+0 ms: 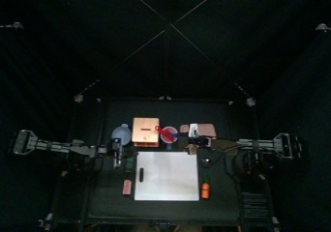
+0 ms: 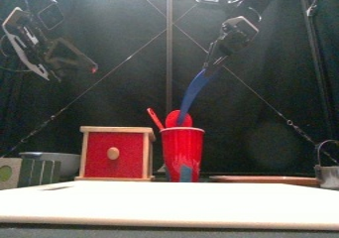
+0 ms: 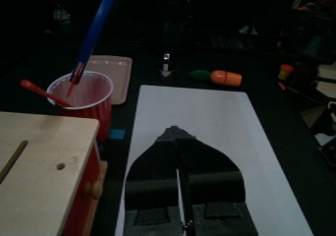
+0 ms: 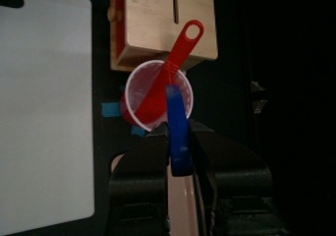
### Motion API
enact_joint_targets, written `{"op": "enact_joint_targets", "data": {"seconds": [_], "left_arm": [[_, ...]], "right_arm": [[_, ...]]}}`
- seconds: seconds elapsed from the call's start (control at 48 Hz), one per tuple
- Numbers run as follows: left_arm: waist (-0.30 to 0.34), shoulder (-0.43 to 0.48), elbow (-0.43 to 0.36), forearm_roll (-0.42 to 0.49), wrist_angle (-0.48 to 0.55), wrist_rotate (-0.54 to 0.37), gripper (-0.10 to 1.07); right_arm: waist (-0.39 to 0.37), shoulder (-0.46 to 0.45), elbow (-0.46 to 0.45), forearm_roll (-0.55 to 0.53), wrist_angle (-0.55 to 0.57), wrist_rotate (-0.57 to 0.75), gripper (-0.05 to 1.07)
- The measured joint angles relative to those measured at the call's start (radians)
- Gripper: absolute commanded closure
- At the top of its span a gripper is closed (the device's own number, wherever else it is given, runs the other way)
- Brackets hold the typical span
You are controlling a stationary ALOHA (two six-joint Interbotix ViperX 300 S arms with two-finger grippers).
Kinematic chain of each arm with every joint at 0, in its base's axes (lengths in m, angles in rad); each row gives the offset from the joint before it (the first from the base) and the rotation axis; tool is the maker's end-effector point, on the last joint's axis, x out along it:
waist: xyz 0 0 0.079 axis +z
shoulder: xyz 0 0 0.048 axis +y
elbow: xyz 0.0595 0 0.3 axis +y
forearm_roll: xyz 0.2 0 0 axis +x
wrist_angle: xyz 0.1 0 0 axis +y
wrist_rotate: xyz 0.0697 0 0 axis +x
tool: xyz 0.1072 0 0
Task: Place pizza cutter on plate
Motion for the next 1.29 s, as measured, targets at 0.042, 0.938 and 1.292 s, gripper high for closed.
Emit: {"op": "enact_joint_targets", "data": {"seconds": [0.042,0.938,1.292], "left_arm": [[0.002,0.0,0.0,0.0,0.0,0.0,0.86],[0.006,0.0,-0.002,-0.006,0.0,0.0,0.86],[0.005,0.0,-0.002,-0.006,0.0,0.0,0.86]], "right_arm": [[-0.002,-0.026,0.031,0.017,-0.018,0.0,0.7],[-0.325,-0.486,0.531,0.387,-0.259,-0.005,0.69],[-0.41,-0.414,0.604,0.411,-0.385,-0.008,0.52]]}}
